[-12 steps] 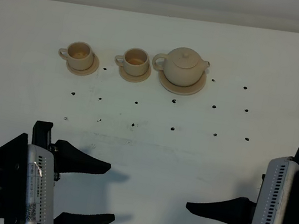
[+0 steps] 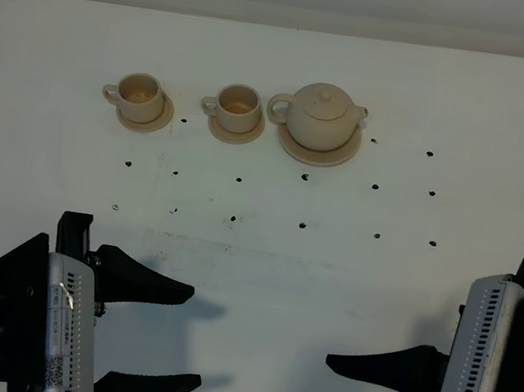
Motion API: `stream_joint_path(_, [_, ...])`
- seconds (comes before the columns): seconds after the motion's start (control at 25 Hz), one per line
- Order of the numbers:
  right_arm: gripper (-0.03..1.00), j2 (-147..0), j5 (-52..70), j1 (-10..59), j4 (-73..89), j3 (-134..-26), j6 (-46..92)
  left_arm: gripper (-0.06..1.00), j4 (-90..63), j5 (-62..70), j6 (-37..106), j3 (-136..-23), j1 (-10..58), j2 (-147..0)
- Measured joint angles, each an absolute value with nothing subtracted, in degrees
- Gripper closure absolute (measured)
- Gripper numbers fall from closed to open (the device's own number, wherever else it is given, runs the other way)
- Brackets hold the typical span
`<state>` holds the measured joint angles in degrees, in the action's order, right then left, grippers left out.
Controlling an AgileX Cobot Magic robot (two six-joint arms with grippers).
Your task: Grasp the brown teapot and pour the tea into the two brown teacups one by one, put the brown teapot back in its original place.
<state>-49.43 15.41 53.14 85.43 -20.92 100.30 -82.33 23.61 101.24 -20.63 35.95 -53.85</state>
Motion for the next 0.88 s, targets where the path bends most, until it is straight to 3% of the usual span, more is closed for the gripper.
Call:
stream_joint_path(0.36, [0.49, -49.43, 15.28, 53.14, 85.92, -20.92, 100.30, 0.37, -82.33, 23.06, 101.18, -20.63, 35.95, -53.85])
stream_joint_path(0.88, [0.49, -49.43, 3.31, 53.14, 88.71, -20.92, 99.24, 0.37, -83.98, 10.99, 101.11, -20.63, 35.95, -53.85])
